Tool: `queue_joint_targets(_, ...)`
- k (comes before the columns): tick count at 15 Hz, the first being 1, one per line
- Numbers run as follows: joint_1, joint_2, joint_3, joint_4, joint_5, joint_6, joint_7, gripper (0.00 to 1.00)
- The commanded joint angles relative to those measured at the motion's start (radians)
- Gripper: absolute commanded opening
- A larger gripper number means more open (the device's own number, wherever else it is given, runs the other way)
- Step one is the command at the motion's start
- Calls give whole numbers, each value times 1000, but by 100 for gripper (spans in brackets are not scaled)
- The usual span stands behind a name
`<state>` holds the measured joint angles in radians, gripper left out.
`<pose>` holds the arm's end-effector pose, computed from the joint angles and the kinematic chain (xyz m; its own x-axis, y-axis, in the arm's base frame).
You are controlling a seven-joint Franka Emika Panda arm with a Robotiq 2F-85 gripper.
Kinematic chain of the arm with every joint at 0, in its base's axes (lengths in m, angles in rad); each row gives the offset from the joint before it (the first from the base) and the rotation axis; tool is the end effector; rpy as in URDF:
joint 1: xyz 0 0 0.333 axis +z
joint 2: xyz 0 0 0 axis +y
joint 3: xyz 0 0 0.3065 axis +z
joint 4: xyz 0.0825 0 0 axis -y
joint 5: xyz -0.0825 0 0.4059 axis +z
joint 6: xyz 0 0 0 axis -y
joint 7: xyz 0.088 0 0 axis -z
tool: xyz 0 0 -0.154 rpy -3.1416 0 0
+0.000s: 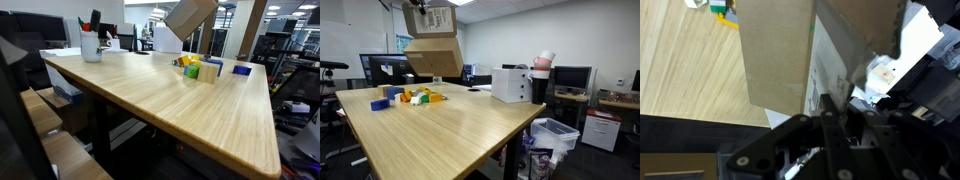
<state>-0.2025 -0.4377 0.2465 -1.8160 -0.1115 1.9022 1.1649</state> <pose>0.4843 0.0365 0.7093 0.3445 -0.8564 0.3847 -0.7988 -0.4826 -0.3591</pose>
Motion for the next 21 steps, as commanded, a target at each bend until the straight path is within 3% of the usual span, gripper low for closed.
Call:
queue_joint_targets(1,36,108,15,134,-102,-97,24,2)
queue_joint_targets(13,197,327,18,384,-361,-354,-48,2)
queue_joint_targets(18,260,379,-28,428,-313,-350,-270,2)
queue_joint_targets(21,234,375,-35,400,-314,-290,-444,2)
